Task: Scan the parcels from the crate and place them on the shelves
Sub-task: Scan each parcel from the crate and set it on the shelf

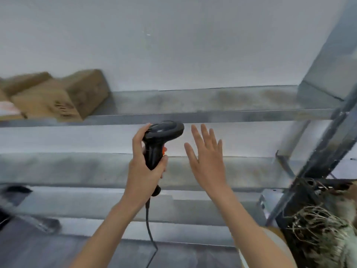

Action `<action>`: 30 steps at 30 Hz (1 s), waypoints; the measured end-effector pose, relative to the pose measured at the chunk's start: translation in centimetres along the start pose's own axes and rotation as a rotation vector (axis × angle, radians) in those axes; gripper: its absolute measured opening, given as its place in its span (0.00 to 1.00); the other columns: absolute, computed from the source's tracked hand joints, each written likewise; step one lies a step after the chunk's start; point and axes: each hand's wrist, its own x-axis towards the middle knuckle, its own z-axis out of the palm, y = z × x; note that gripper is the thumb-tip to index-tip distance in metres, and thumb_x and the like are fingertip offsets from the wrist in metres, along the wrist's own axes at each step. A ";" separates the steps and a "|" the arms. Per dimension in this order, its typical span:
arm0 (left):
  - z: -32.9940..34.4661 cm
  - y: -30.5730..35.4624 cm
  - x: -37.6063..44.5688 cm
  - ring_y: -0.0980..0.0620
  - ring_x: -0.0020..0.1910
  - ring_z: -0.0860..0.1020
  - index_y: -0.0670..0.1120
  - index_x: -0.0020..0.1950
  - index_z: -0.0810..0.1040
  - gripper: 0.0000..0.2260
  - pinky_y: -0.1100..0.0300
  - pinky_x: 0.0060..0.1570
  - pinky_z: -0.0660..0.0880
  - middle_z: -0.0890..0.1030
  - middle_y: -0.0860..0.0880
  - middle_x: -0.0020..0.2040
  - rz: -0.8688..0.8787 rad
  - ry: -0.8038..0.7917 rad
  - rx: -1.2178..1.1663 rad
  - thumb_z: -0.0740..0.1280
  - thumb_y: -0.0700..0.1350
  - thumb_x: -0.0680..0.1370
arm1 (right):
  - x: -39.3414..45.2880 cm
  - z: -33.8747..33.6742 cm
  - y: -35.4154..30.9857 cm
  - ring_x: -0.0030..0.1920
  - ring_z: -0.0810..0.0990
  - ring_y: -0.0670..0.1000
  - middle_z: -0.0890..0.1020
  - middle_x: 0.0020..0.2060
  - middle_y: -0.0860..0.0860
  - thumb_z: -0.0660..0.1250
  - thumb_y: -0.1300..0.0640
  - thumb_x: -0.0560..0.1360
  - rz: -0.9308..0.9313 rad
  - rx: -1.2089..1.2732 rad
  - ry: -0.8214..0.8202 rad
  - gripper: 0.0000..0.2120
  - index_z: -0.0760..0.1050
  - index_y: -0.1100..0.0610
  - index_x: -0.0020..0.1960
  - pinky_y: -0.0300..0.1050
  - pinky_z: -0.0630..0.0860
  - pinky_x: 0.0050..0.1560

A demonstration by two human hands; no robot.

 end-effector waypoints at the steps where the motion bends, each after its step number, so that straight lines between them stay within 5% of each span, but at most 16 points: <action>1: -1.9 -0.3 -0.1 0.54 0.44 0.83 0.72 0.71 0.61 0.38 0.61 0.38 0.80 0.82 0.58 0.54 -0.010 0.037 0.012 0.70 0.32 0.79 | 0.5 1.2 -1.4 0.81 0.40 0.50 0.47 0.82 0.46 0.48 0.40 0.83 -0.029 0.014 -0.031 0.28 0.48 0.43 0.81 0.51 0.36 0.79; 10: -16.5 -1.8 0.5 0.55 0.44 0.83 0.77 0.68 0.62 0.42 0.63 0.36 0.78 0.80 0.46 0.60 0.002 0.323 0.099 0.69 0.30 0.79 | 5.0 10.2 -16.1 0.81 0.41 0.52 0.47 0.82 0.48 0.50 0.41 0.84 -0.249 0.069 -0.171 0.27 0.49 0.44 0.82 0.52 0.38 0.78; 20: -28.1 -4.4 4.3 0.53 0.39 0.82 0.65 0.75 0.59 0.38 0.60 0.36 0.79 0.82 0.53 0.52 0.021 0.454 0.115 0.69 0.30 0.79 | 12.6 14.3 -31.4 0.81 0.48 0.60 0.53 0.81 0.54 0.55 0.45 0.84 -0.371 -0.017 -0.025 0.28 0.51 0.50 0.82 0.61 0.45 0.79; 24: -30.8 -4.3 6.6 0.54 0.36 0.81 0.66 0.73 0.58 0.36 0.62 0.35 0.79 0.81 0.47 0.54 0.079 0.444 0.106 0.68 0.31 0.80 | 19.4 15.4 -35.9 0.80 0.45 0.66 0.47 0.82 0.56 0.52 0.42 0.84 -0.290 -0.214 -0.056 0.31 0.48 0.50 0.82 0.63 0.45 0.77; 30: -32.6 -4.8 8.6 0.51 0.36 0.81 0.62 0.77 0.57 0.37 0.59 0.36 0.80 0.80 0.46 0.55 0.111 0.416 0.067 0.68 0.31 0.79 | 26.2 17.4 -37.4 0.77 0.44 0.74 0.45 0.81 0.60 0.52 0.32 0.80 0.074 -0.319 -0.242 0.38 0.49 0.51 0.82 0.70 0.44 0.75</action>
